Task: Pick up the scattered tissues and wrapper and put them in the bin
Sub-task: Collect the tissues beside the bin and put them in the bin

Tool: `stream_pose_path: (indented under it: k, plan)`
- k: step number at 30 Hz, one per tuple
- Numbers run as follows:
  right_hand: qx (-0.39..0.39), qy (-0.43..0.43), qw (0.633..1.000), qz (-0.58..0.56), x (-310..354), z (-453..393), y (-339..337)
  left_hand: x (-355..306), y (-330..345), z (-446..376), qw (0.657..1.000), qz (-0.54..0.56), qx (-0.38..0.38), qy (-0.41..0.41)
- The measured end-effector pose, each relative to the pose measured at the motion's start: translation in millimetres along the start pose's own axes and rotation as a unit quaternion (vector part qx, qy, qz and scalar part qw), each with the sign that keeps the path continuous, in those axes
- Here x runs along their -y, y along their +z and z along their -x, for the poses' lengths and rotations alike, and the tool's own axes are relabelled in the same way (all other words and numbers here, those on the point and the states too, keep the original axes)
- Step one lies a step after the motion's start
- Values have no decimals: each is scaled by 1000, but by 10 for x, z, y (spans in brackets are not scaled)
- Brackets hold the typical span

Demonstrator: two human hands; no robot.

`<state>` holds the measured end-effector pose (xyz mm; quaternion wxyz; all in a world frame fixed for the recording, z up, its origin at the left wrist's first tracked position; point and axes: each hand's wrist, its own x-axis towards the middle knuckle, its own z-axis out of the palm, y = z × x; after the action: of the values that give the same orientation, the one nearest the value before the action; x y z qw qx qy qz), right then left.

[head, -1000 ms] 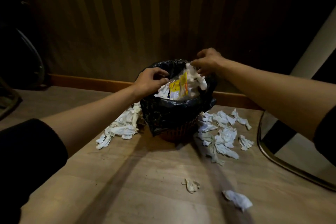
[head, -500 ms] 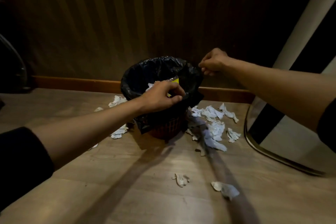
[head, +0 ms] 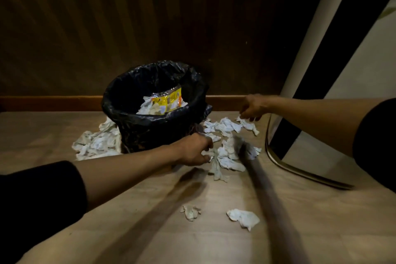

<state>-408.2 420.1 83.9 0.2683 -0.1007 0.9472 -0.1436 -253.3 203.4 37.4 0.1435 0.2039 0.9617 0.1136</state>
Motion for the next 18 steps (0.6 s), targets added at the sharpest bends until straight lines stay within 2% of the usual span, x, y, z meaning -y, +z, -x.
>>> stream_pose_path:
  k: [4,7,13,18]
  plan:
    - [56,19,997,45,-307,-248,219,116,394,-448,995,-25,77,-60]
    - [67,16,995,71,-443,-402,352,135,605,-777,991,-10,84,-101]
    - [87,24,980,178,-657,-677,679,366,906,-1481,982,42,12,-184]
    - [108,42,974,193,-840,-876,899,513,993,-1962,938,171,-48,-299]
